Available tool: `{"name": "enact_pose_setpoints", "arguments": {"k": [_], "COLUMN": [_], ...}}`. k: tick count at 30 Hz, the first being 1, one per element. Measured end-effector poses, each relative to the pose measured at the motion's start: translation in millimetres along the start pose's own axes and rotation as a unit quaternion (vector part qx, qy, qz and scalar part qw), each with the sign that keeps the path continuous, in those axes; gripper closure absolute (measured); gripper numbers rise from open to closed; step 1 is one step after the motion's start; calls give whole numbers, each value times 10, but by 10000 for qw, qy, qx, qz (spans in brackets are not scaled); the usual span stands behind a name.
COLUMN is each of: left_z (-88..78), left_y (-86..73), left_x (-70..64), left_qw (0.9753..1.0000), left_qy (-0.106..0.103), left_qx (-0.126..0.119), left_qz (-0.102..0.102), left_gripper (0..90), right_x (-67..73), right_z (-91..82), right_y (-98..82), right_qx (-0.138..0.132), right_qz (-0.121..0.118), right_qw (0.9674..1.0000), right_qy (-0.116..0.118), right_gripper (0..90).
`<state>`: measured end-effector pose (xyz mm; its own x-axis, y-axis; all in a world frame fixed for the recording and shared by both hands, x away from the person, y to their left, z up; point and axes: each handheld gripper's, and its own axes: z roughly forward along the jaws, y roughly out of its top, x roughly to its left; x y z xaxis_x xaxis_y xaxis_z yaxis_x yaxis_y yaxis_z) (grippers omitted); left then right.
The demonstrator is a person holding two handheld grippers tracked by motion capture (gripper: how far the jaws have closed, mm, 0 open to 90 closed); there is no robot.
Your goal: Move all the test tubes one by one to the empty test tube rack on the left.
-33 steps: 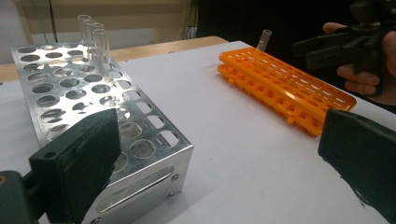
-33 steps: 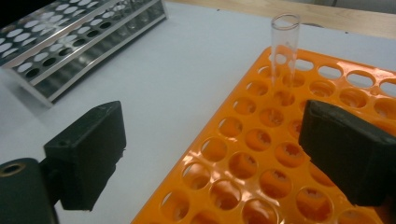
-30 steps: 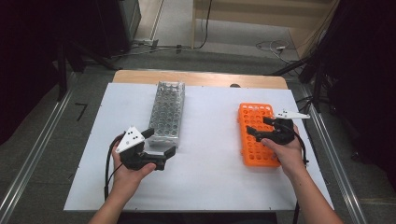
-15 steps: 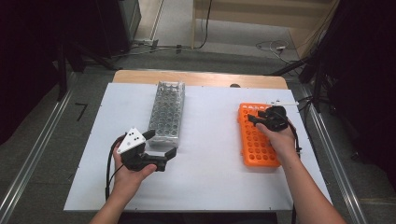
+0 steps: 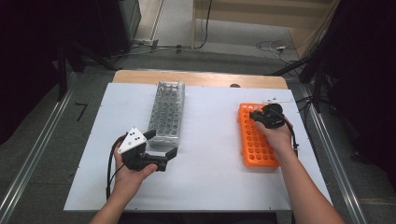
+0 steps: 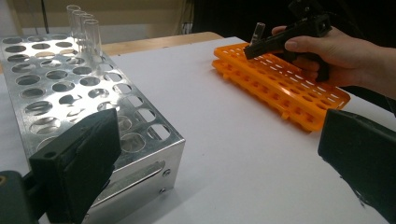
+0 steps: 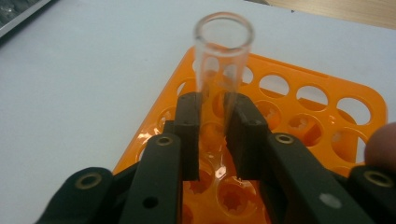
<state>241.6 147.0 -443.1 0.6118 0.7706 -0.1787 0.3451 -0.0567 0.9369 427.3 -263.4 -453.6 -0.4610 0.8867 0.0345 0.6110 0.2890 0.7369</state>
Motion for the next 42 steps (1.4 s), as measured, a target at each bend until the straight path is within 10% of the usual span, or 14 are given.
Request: {"name": "enact_pose_setpoints", "arguments": {"k": [20,42], "left_z": [24,49], "left_y": [23,60], "left_x": [-49,-168], "left_qw": [10000,9996], "left_qy": [-74,-277], "left_qx": [-12,-28], "left_qz": [61,104], "left_gripper": [0,0], "right_x": [113,686], "right_z": [-451,-860], "right_y": [18,-392], "right_qx": [-756,-1073], "right_qz": [-243,-617], "right_qw": [9968,9889], "right_qy": [115,818], "right_gripper": [737,737]}}
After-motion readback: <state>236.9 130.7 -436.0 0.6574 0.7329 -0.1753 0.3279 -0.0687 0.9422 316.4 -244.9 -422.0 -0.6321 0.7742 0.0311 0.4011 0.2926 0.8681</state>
